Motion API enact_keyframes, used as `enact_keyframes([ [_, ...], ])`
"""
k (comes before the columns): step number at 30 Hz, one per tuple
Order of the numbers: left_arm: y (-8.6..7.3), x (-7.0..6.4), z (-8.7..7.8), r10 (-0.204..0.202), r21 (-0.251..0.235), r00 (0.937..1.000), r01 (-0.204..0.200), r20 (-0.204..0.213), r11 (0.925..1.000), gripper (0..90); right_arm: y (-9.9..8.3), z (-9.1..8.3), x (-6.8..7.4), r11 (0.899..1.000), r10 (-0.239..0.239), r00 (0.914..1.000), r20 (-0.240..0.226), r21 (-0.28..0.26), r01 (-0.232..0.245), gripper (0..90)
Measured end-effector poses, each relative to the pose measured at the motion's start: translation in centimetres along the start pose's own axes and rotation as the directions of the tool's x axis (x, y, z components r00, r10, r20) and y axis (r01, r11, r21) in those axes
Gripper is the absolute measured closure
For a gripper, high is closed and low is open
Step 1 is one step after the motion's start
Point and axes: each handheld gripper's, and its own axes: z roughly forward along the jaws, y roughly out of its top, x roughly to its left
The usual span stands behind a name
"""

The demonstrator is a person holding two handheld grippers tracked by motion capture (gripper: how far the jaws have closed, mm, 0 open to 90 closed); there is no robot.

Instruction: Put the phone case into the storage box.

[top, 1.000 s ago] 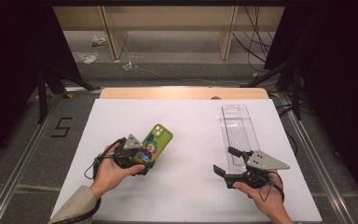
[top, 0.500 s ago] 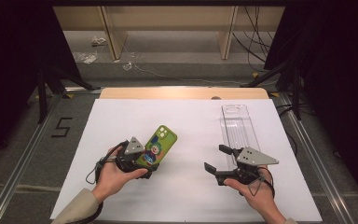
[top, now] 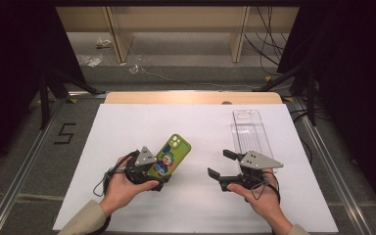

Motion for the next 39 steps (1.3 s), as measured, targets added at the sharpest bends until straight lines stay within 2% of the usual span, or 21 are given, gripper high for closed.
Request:
enact_keyframes([
  [23,0.4,-2.3,0.9,0.041,-0.002,0.9982,-0.041,0.043,0.9992,16.2,0.9,2.9,0.0,1.000,0.009,0.9998,-0.018,0.012,-0.009,17.2],
  [39,0.7,-3.9,1.6,0.060,-0.009,0.9957,-0.060,0.070,0.9982,16.2,1.4,4.7,-0.4,0.999,0.051,0.9983,-0.029,0.015,-0.050,17.9],
])
